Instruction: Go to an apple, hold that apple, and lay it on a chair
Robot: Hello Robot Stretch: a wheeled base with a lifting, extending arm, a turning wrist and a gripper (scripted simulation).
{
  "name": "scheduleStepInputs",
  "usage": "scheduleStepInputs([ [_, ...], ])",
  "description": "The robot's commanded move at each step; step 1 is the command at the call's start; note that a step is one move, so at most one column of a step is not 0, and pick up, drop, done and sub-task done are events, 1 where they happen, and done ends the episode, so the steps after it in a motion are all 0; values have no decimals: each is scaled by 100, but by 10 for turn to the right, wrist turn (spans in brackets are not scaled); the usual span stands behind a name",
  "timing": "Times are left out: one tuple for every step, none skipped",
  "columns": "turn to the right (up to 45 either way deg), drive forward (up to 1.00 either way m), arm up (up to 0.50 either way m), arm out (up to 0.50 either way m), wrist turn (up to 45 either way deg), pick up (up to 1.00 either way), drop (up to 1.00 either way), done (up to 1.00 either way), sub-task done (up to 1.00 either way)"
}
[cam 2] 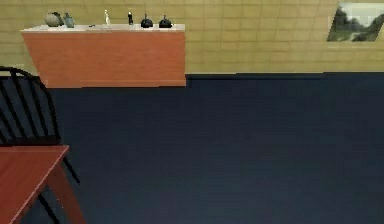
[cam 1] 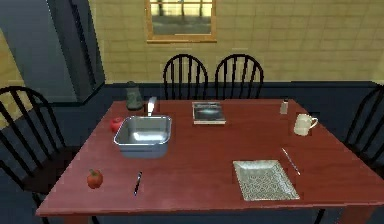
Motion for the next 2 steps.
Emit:
scheduleStepInputs([
  [0,25,0,0,0,0,0,0,0],
  [-450,0,0,0,0,0,0,0,0],
])
